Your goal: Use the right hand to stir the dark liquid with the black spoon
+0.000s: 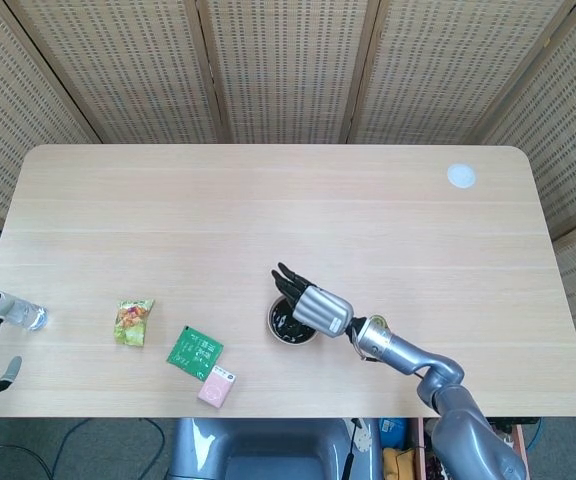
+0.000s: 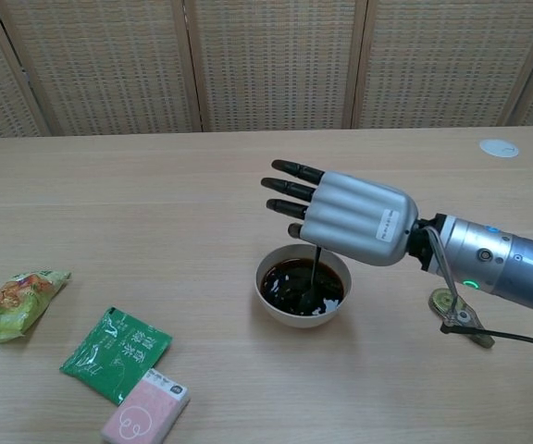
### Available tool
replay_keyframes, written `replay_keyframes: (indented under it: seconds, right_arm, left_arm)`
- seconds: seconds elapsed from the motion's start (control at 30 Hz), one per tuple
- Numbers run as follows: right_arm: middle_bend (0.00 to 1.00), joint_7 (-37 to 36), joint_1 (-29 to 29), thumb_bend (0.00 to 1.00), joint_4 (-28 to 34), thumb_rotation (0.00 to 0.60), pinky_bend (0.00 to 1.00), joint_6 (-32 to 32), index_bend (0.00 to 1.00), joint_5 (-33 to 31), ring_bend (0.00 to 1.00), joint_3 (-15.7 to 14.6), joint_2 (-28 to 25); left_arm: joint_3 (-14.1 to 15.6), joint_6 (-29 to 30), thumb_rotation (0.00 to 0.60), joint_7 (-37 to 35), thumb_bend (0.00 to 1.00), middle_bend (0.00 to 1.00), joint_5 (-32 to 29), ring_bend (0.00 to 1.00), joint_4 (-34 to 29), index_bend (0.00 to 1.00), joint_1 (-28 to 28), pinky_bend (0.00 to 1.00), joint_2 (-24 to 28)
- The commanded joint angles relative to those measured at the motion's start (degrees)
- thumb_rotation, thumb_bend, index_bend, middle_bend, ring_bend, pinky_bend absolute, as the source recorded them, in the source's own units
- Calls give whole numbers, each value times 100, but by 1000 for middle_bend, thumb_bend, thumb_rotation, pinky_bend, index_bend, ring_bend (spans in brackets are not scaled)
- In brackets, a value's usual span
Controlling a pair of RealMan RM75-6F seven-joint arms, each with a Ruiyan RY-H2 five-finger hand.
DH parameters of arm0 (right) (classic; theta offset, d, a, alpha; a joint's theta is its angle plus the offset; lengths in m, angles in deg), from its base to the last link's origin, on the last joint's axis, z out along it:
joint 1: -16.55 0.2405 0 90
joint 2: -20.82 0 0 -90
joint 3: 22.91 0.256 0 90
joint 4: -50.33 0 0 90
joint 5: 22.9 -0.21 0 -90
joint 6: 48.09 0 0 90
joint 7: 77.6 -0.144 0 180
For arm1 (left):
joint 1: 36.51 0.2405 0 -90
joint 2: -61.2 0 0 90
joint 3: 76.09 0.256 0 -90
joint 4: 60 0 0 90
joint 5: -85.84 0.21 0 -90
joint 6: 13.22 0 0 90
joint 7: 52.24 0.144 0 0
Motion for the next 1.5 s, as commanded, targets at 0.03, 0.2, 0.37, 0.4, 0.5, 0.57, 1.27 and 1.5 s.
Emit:
replay_keyframes:
  seconds: [0.03,0.2,0.37,0.4,0.5,0.57,1.27,1.5]
  right_arm:
    - [217,12,-1,684,2,600,0,21,760,-13,20,12,-21]
    - [94,61,-27,683,25,600,0,30,566,-18,0,13,-58]
    - [0,58,-25,673,71,600,0,39,330,-76,0,76,-65]
    - [0,40,-28,659,85,600,0,30,301,-88,0,88,-66]
    - [0,55,-23,588,93,600,0,43,252,-98,0,102,-68]
    - [0,60,-19,549,100,600,0,50,241,-109,0,115,-69]
    - [0,-621,118,448,1084,600,0,-125,204,-639,0,742,-675]
    - [46,-914,-50,449,2351,600,0,33,258,-1016,0,1090,-1237]
  left_arm:
    - [-1,-2,600,-9,385,0,0,0,9,0,0,0,-8]
    - [-2,-14,600,-20,386,0,17,0,16,0,-15,0,-22]
    - [-9,-9,600,-18,385,0,11,0,15,0,-14,0,-13]
    - [-7,-7,600,-15,385,0,3,0,15,0,-8,0,-7]
    - [-11,2,600,-17,385,0,-5,0,9,0,-1,0,1]
    - [-10,9,600,-16,384,0,1,0,4,0,2,0,5]
    - [-38,21,600,26,384,0,34,0,-77,0,-30,0,3]
    - [-50,35,600,49,385,0,34,0,-124,0,-33,0,0]
